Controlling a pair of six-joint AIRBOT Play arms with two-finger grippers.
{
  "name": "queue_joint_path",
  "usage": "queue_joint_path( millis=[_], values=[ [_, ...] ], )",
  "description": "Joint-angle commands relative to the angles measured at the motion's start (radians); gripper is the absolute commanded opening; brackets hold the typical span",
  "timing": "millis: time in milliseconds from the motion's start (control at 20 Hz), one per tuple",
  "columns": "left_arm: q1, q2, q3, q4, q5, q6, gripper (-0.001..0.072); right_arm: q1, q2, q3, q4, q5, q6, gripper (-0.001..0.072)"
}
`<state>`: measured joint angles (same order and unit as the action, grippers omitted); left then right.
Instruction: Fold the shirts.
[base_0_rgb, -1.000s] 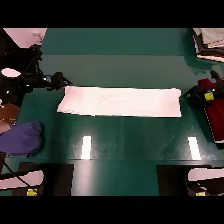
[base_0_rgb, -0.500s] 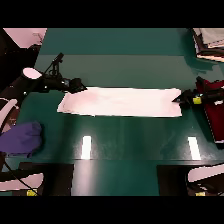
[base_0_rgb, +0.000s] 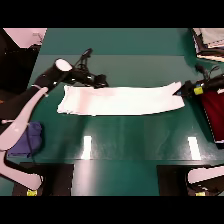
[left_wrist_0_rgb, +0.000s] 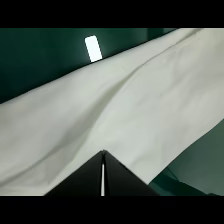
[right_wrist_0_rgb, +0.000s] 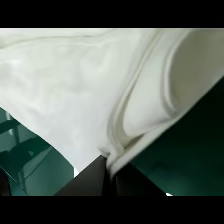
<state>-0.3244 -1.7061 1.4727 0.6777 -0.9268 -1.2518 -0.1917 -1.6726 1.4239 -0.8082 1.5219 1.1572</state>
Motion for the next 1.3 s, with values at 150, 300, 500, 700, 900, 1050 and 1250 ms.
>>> queue_joint_path(
  millis=[150, 300, 500, 700, 900, 1050, 1250],
  values=[
    [-0.141, -0.228, 0.231, 0.04, -0.002, -0.079, 0.0026, 0.16, 0.14, 0.264, 0.006, 0.051, 0.123, 0.0016],
    [-0.158, -0.266, 0.245, 0.065, -0.009, -0.106, 0.0026, 0.249, 0.145, 0.392, 0.006, 0.051, 0.159, 0.0016],
    [-0.158, -0.269, 0.243, 0.118, -0.047, -0.11, 0.0026, 0.356, 0.145, 0.519, 0.005, 0.016, 0.163, 0.0016],
    [-0.158, -0.27, 0.244, 0.131, -0.05, -0.109, 0.0026, 0.43, 0.144, 0.548, 0.005, -0.027, 0.163, 0.0016],
    [-0.148, -0.269, 0.255, 0.132, -0.076, -0.092, 0.0026, 0.486, 0.144, 0.548, 0.004, -0.06, 0.158, 0.0016],
    [-0.101, -0.265, 0.321, 0.135, -0.169, -0.094, 0.0025, 0.522, 0.144, 0.548, 0.003, -0.092, 0.158, 0.0016],
    [0.019, -0.14, 0.346, 0.219, -0.193, -0.095, 0.0025, 0.608, 0.117, 0.548, 0.006, -0.154, 0.158, 0.0016]
  ],
)
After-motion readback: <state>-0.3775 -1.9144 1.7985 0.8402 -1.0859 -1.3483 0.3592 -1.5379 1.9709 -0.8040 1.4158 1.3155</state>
